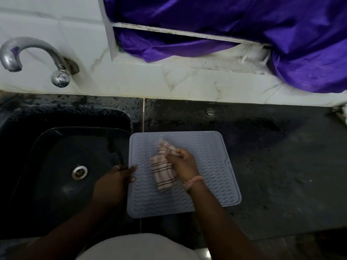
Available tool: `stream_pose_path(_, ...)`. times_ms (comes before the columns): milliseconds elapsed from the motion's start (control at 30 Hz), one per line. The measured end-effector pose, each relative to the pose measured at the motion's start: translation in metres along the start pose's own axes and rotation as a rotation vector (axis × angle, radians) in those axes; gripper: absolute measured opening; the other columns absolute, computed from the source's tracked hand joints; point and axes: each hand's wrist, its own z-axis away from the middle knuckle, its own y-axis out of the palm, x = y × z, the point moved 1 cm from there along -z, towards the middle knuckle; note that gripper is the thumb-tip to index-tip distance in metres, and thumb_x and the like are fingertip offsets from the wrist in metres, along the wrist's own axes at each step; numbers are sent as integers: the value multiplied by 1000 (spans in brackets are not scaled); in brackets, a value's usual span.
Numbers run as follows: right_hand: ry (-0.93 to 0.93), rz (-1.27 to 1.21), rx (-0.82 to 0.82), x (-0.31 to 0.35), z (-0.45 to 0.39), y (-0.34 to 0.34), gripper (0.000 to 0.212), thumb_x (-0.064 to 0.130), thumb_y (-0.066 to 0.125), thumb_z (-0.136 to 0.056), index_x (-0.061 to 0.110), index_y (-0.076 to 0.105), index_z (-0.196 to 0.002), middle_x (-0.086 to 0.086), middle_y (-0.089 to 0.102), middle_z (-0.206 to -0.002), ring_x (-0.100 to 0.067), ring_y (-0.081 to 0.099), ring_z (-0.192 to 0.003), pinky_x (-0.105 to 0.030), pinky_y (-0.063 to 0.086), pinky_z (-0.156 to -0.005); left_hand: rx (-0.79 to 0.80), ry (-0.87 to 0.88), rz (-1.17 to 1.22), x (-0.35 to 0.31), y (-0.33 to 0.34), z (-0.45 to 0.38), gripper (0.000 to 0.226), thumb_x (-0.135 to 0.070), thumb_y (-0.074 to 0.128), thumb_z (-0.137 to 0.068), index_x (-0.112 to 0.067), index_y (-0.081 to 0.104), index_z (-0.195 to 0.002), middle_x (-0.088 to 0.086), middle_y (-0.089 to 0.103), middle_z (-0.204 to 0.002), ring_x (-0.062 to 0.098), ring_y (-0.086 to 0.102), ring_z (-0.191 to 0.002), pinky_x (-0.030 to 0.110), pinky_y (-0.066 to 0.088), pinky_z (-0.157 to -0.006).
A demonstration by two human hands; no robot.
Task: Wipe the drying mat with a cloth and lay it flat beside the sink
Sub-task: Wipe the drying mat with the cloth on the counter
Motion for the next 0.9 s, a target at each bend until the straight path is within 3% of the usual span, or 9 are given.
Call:
stream_pose_path(133, -104, 189, -331, 24, 9, -92, 8, 14, 71, -89, 12, 67, -96, -10, 72, -92, -24, 70, -85, -39, 59, -74, -56, -35, 10, -9, 1, 2, 42, -37, 51, -99, -47, 48, -140, -7, 50, -141, 12, 58, -116, 29, 47, -85)
stream_pose_path(233, -225, 376, -592, 39, 13, -142, 13, 18, 73, -88, 12, 65, -97, -9, 70, -93, -25, 65, -86, -34, 51, -75, -76, -43, 33, -16, 2, 6, 42, -36, 53, -98, -45, 50, -139, -5, 49, -140, 14, 58, -115, 30, 48, -86)
stream_pose_path(300, -254, 510, -669, 41, 7, -162, 17, 16, 72, -88, 11, 65, -102, -7, 67, -95, -23, 62, -86, -30, 46, -76, -96, -31, 22, -18, 3, 6, 41, -34, 55, -97, -43, 52, -137, -4, 48, -138, 16, 58, -113, 32, 51, -85)
stream_pose_path(467, -144, 882, -527, 1, -33, -153, 25, 30, 52, -94, 17, 65, -111, -15, 67, -107, -34, 66, -98, -43, 54, -87, -141, -30, -14, -20, 8, 7, 38, -36, 57, -94, -43, 55, -131, -7, 49, -128, 16, 51, -113, 36, 54, -82)
stream_pose_path(600, -171, 1003, -520, -26, -36, -121, 45, 21, 46, -99, 16, 51, -143, -16, 55, -139, -33, 52, -128, -44, 34, -113, -143, -14, -53, -19, 7, 9, 33, -47, 46, -98, -46, 53, -129, -11, 50, -124, 12, 52, -110, 33, 53, -80)
stream_pose_path(767, -176, 986, -494, -18, -35, -112, 32, 17, 54, -96, 7, 59, -126, -18, 65, -115, -33, 63, -105, -35, 48, -91, -173, -108, 91, -19, 7, 2, 31, -58, 41, -96, -39, 64, -106, -22, 50, -94, -4, 49, -90, 22, 40, -65)
stream_pose_path(900, -233, 979, -434, -20, -23, -91, 26, 13, 57, -93, 6, 60, -118, -16, 67, -112, -30, 63, -103, -29, 46, -87, -188, -73, 91, -20, 4, 5, 24, -53, 46, -98, -41, 65, -107, -20, 50, -97, -2, 50, -92, 27, 47, -70)
